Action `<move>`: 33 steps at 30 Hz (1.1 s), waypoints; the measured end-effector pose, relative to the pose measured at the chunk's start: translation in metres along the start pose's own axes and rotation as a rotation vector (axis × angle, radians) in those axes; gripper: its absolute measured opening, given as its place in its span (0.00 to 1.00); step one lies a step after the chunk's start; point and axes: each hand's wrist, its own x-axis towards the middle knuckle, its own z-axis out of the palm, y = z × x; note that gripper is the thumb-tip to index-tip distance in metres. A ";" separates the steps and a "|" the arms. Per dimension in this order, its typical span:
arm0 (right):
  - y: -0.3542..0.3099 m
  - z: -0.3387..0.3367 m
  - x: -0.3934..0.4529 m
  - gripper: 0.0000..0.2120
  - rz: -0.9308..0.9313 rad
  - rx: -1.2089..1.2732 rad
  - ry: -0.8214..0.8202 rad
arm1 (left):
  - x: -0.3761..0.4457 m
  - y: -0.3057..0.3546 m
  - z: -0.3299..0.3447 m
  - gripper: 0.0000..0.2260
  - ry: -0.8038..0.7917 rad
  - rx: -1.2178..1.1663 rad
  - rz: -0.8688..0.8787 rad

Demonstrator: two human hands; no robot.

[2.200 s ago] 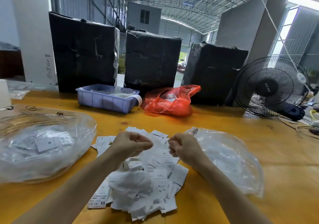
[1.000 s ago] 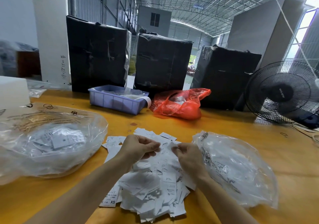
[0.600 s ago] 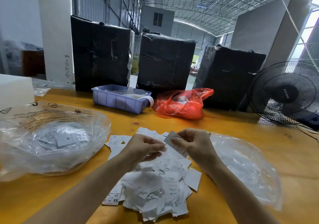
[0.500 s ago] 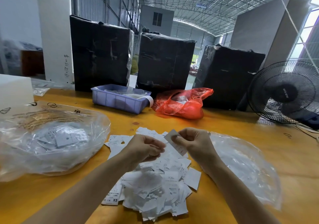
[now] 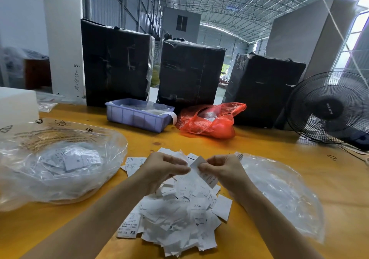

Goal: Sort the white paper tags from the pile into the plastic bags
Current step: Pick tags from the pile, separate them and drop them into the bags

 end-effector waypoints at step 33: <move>-0.025 -0.023 -0.003 0.03 -0.313 -0.459 -0.081 | -0.009 0.000 0.011 0.01 -0.069 0.107 0.053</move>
